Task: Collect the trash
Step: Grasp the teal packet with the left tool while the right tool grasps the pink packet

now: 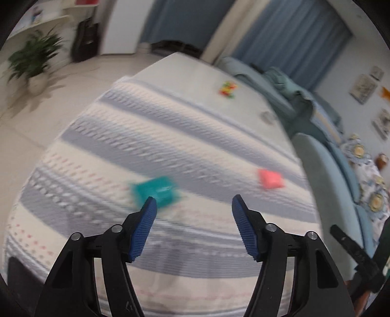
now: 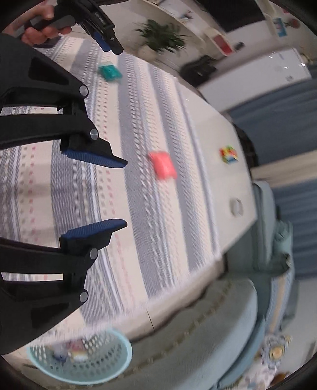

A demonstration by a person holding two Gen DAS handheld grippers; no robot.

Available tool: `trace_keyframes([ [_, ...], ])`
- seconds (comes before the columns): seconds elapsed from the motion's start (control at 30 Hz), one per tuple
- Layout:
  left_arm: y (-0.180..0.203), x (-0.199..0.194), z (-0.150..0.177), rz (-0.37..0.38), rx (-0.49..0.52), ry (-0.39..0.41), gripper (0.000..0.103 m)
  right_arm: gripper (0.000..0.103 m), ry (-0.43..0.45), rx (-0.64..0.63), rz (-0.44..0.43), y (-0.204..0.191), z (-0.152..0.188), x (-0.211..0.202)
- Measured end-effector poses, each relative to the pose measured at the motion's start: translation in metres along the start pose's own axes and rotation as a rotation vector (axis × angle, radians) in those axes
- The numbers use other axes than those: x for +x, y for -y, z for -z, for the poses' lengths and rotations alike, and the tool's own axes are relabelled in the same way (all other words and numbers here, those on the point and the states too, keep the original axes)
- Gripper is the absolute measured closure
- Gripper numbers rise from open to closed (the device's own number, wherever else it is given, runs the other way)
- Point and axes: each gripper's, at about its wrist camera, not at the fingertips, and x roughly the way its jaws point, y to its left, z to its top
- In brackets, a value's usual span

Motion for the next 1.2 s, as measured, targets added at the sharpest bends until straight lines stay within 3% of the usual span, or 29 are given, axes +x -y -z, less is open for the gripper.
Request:
trace_keyframes([
  [0.1,-0.024,0.015,0.002,-0.002,-0.018,-0.034,0.04,0.063,-0.05,-0.043,-0.006,-0.017,0.002,0.024],
  [0.2,-0.024,0.031,0.004,0.023,0.019,-0.068,0.04,0.063,-0.09,-0.097,-0.007,-0.035,0.007,0.045],
  [0.27,-0.022,0.043,0.003,0.002,0.032,-0.073,0.033,0.063,-0.103,-0.141,0.004,-0.046,0.008,0.058],
  [0.4,-0.02,0.056,-0.002,-0.053,0.063,-0.056,0.033,0.062,-0.136,-0.163,-0.023,-0.058,0.005,0.08],
  [0.5,-0.014,0.068,-0.009,-0.105,0.11,-0.054,0.035,0.05,-0.128,-0.151,-0.036,-0.063,0.0,0.095],
  [0.7,-0.008,0.072,-0.003,-0.204,0.188,-0.001,0.048,0.049,-0.115,-0.093,-0.025,-0.057,-0.018,0.127],
  [0.83,0.0,0.076,-0.003,-0.2,0.214,0.004,0.052,0.049,-0.104,-0.041,-0.018,-0.052,-0.032,0.149],
  [1.03,0.005,0.077,-0.002,-0.21,0.244,0.008,0.052,0.048,-0.105,-0.098,-0.013,-0.068,-0.056,0.173],
  [1.2,0.003,0.078,-0.002,-0.204,0.238,0.011,0.053,0.042,-0.102,-0.106,-0.002,-0.078,-0.07,0.188],
])
